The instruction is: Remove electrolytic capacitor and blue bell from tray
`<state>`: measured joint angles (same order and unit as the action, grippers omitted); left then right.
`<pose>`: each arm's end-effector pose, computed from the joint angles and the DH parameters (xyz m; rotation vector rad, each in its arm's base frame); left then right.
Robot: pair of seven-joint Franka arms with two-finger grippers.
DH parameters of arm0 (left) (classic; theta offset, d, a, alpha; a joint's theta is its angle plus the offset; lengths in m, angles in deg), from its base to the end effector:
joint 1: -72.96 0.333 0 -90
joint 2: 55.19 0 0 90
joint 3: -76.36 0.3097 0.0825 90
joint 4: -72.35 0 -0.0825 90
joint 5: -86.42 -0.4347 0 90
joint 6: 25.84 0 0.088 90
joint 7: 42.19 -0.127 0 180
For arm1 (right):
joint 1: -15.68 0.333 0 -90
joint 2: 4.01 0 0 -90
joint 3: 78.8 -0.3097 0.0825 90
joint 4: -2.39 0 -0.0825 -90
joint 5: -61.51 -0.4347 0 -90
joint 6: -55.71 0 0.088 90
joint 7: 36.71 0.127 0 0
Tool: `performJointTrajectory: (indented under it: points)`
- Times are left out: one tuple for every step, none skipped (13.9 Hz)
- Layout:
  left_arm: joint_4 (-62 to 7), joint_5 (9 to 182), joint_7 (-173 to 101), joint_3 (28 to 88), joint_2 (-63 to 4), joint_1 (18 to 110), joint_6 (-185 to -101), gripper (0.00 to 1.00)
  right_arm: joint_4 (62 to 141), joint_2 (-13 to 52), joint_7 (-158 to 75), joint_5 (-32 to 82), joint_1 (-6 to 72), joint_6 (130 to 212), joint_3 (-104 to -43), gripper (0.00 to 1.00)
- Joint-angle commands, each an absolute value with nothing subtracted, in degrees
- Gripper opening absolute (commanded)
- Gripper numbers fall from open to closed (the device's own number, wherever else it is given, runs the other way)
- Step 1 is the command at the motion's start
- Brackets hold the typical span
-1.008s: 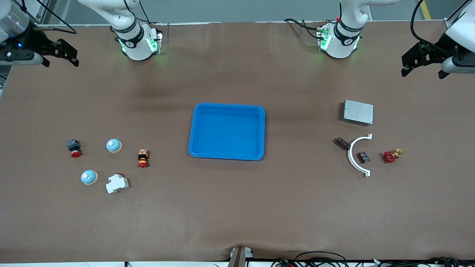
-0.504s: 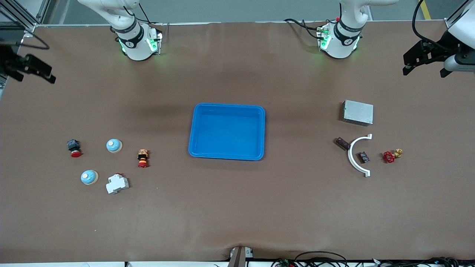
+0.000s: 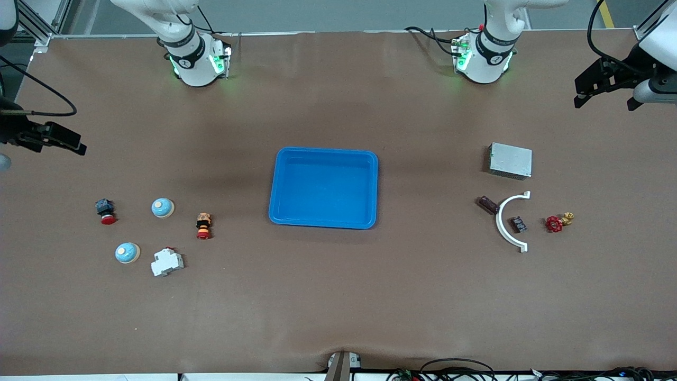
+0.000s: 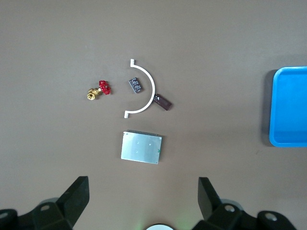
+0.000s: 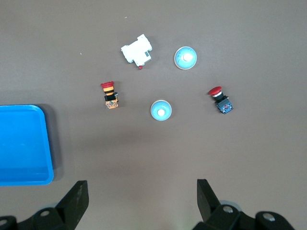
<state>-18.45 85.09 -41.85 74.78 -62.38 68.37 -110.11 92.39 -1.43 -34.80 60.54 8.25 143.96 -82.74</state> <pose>0.5524 -0.0576 0.6550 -3.1119 0.1543 -0.0202 0.6114 -0.0359 0.5683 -3.1149 0.1470 0.1173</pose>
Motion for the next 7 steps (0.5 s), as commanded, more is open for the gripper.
performJointTrajectory:
  points:
    - [-16.86, 85.19, -41.31, 75.04, -61.52, 68.30, -108.98, 1.00, 92.47, -1.28, -33.72, 59.84, 8.04, 143.86, -83.10, 1.00]
    - [-16.86, 85.19, -41.40, 75.13, -61.52, 68.39, -108.98, 1.00, 92.47, -1.37, -33.63, 59.84, 8.04, 143.60, -83.10, 1.00]
    - [-16.77, 85.19, -41.66, 75.13, -61.35, 68.47, -108.98, 1.00, 92.47, -1.37, -33.63, 59.84, 7.95, 143.51, -83.19, 1.00]
    - [-16.77, 85.19, -41.75, 75.22, -61.35, 68.56, -108.98, 1.00, 92.39, -1.55, -33.63, 59.84, 8.04, 143.51, -83.10, 1.00]
    - [-16.77, 85.19, -41.84, 75.22, -61.35, 68.56, -108.98, 1.00, 92.39, -1.55, -33.63, 59.84, 8.04, 143.51, -83.10, 1.00]
    - [-16.86, 85.10, -41.75, 75.22, -61.35, 68.56, -108.98, 1.00, 92.39, -1.55, -33.63, 59.84, 7.95, 143.51, -83.10, 1.00]
    - [-16.86, 85.19, -41.40, 75.22, -61.26, 68.48, -108.98, 1.00, 92.39, -1.55, -33.63, 59.84, 7.86, 143.33, -83.10, 1.00]
